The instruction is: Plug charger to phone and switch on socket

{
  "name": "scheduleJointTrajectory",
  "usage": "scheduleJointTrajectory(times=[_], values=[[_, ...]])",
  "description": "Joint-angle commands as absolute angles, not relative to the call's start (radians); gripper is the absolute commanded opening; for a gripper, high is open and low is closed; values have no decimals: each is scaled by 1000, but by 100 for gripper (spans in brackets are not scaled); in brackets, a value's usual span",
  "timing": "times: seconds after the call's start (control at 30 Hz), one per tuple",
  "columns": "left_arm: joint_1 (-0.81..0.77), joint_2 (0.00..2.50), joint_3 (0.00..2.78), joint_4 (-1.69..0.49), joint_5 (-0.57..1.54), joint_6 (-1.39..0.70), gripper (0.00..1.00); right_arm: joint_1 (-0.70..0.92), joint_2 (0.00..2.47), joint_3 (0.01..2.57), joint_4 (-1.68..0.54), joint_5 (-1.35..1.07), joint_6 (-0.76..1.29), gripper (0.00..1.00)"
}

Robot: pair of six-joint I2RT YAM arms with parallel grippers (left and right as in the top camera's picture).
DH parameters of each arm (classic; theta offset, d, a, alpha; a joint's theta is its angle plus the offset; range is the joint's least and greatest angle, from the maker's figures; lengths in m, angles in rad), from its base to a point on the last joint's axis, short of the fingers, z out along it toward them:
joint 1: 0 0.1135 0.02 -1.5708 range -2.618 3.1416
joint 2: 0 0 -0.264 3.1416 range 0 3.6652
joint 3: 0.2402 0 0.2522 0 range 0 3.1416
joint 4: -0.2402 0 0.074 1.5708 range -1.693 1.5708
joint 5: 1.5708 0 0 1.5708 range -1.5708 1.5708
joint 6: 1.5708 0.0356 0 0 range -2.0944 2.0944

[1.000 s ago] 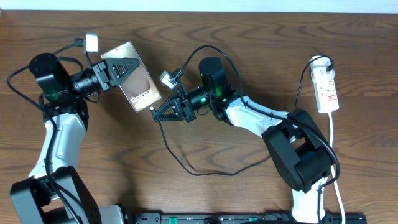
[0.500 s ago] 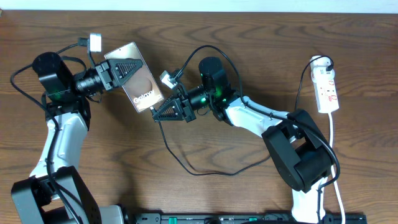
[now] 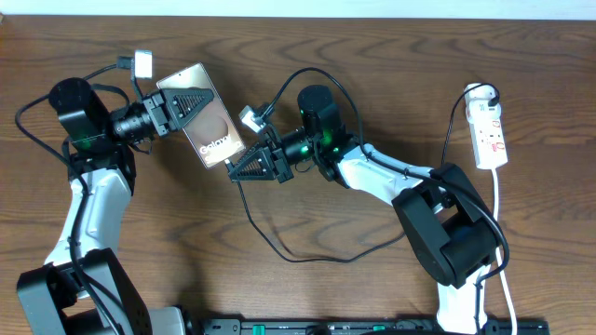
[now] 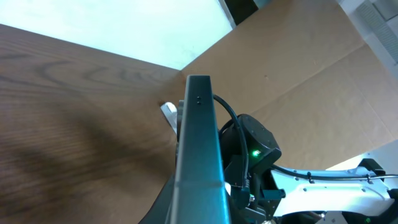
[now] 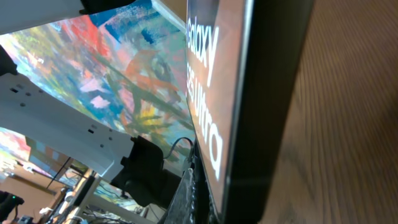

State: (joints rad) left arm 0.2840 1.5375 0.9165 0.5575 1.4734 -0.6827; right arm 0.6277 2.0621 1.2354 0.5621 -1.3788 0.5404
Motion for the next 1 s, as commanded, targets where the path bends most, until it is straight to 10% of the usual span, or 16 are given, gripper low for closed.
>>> scheduleJointTrajectory(times=[0.0,0.97], values=[[285,1529,907,567,1511,-674,7,635,2057,1249,565,-1378,522,1],[284,1529,907,567,1571,-666,7,635,2057,1249,573,-1361,553,1]])
